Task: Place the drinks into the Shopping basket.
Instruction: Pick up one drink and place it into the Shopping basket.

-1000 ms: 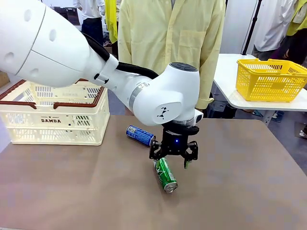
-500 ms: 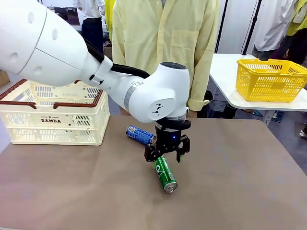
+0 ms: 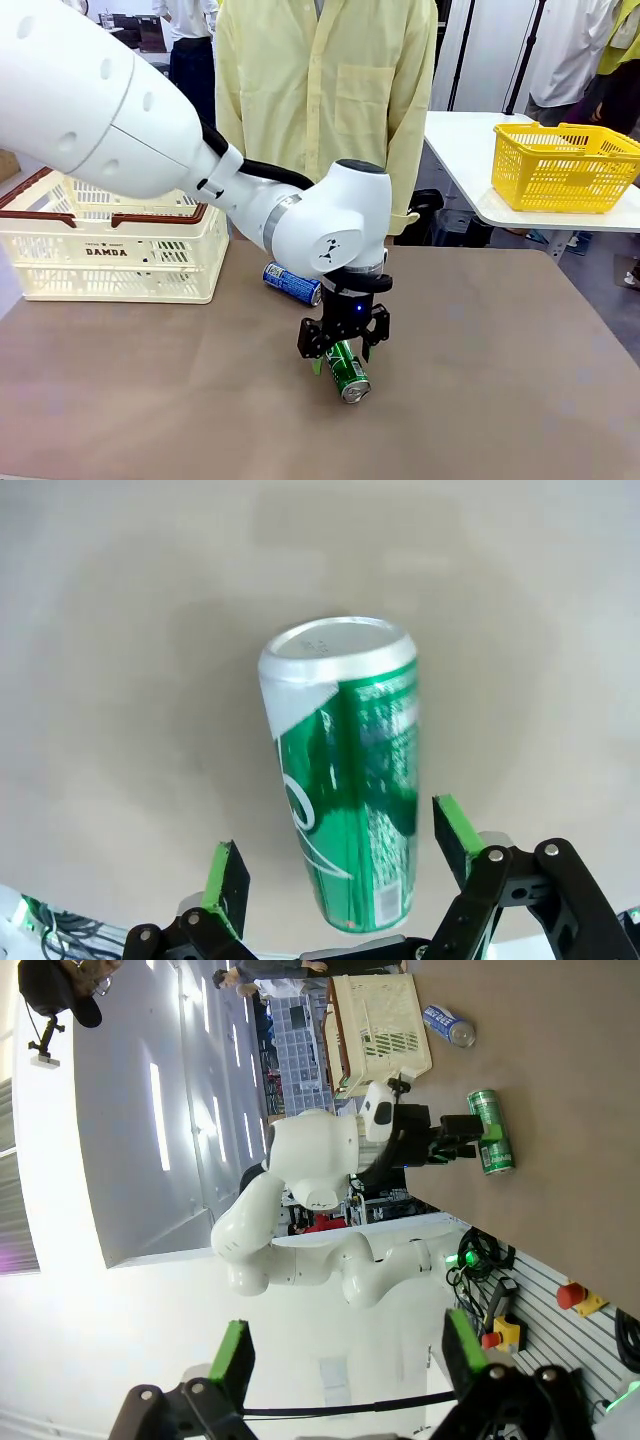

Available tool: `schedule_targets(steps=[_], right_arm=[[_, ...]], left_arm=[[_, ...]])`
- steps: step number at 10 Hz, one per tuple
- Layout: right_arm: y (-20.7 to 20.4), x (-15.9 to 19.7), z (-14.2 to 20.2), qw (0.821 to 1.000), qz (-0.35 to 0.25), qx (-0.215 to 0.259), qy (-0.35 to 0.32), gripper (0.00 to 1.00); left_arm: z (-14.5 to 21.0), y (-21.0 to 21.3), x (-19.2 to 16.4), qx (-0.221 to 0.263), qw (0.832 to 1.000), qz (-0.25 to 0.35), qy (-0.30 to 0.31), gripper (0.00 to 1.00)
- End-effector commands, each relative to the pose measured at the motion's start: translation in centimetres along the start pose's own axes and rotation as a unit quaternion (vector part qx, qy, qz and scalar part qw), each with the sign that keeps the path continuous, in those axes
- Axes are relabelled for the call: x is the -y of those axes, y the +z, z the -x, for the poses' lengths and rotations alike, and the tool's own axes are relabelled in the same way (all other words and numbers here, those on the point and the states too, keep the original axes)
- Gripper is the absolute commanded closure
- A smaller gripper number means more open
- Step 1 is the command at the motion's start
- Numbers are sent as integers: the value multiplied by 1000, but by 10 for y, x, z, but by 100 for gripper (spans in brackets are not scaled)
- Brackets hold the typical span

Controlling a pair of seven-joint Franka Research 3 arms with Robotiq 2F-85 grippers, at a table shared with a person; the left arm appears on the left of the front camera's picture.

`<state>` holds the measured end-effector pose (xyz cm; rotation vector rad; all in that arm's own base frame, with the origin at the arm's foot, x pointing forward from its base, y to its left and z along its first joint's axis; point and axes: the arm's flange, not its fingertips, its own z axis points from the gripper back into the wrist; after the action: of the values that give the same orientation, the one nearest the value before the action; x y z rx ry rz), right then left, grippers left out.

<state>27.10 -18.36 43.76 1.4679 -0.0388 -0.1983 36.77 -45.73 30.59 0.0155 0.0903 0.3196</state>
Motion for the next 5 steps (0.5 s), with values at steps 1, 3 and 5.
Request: schedule_targets(steps=[1,3,5], right_arm=[[-1,-3,3,1000,1,-3,-5,0],[-1,-3,3,1000,1,-3,-5,0],[-1,-3,3,1000,1,-3,-5,0]], left_arm=[[-2,-7,-7,-1,1000,12,-12,0],[-3,-14,-7,8,1000,11,-23,25],[-3,-17,-9,8,1000,11,-24,100]])
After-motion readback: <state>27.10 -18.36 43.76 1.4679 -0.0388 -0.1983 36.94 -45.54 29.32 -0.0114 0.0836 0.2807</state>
